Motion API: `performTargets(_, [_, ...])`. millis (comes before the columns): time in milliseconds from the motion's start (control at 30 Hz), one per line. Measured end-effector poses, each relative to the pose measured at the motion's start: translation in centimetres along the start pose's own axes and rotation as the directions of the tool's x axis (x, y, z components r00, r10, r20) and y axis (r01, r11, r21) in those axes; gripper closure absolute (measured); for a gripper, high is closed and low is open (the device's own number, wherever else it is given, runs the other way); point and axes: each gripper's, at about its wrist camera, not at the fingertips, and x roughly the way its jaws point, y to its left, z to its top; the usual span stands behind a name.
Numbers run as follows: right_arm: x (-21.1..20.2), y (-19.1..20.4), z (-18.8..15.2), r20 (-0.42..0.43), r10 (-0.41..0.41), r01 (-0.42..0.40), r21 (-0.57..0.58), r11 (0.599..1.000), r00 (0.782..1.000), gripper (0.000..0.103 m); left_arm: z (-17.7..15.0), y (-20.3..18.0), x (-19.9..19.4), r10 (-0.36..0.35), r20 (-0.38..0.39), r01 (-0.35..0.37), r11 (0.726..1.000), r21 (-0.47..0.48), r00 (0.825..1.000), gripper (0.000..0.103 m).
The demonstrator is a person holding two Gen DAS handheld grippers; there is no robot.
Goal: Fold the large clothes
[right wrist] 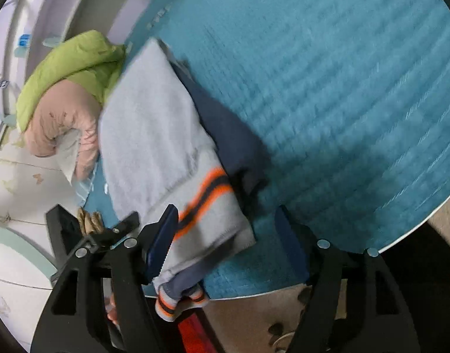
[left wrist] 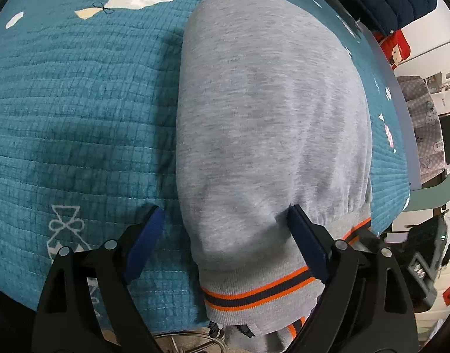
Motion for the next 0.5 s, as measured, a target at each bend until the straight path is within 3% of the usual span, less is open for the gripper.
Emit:
performTargets(233, [0.7,-0.6,-0.4,-0.051,0.138,-0.132,0.099,0.986,0.989,0.037,0.0,0.6,0.0,-0.021,-0.013,0.021,1.000,-0.015,1.000,0.017])
performTargets(333, [1.2,-0.4,-0.3,-0.042,0.120,-0.115,0.110,0.987,0.992,0.037,-0.2,0.5,0.0,-0.025,-0.014,0.025,1.000,-0.017,1.000,0.017])
performTargets(433, [1.8,-1.8,0.1,-0.002,0.205,-0.200,0.202,0.959,0.979,0.032,-0.1,0.6,0.2,-0.045,-0.023,0.045,0.998,-0.034,0.999,0.017])
performTargets(500, [1.6,-1.9,0.0,0.002,0.238,-0.234,0.208,0.950,0.971,0.038,-0.1,0.9,0.1,-0.064,-0.027,0.063,0.997,-0.041,0.998,0.017])
